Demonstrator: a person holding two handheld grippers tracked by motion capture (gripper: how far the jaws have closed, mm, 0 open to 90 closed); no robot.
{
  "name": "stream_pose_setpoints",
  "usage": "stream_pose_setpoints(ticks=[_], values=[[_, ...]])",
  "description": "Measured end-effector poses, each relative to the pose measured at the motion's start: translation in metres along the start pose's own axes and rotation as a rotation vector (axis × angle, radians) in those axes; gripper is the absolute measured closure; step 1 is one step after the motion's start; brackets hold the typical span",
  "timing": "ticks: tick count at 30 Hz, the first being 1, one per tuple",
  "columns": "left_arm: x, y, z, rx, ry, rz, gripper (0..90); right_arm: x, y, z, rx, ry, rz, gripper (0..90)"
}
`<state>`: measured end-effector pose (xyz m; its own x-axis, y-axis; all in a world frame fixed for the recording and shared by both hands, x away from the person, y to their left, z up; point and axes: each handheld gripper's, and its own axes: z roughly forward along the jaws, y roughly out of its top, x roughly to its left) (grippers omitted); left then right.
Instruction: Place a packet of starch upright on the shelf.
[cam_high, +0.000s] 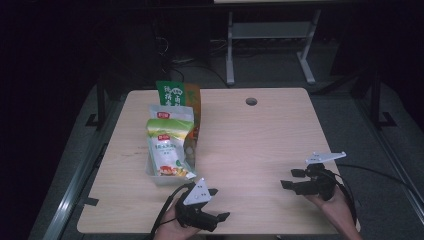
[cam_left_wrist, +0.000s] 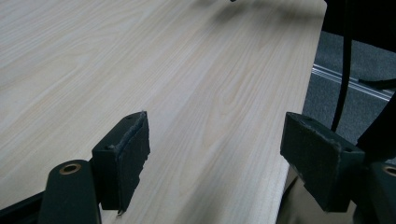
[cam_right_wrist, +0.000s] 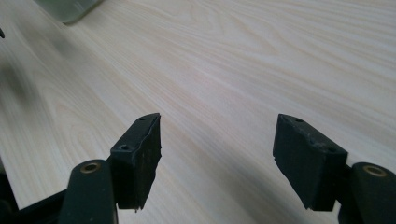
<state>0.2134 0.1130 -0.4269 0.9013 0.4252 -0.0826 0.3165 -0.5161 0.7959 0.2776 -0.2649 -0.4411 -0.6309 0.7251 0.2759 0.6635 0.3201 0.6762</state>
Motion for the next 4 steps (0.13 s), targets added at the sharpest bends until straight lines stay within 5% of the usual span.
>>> stream_pose_setpoints(ticks=[4], values=[[-0.0008, -0.0002, 0.0006, -0.003, -0.003, -0.001, 23.2, -0.0003, -0.0084, -0.0043, -0.008, 0.000, 0.021, 31.0]])
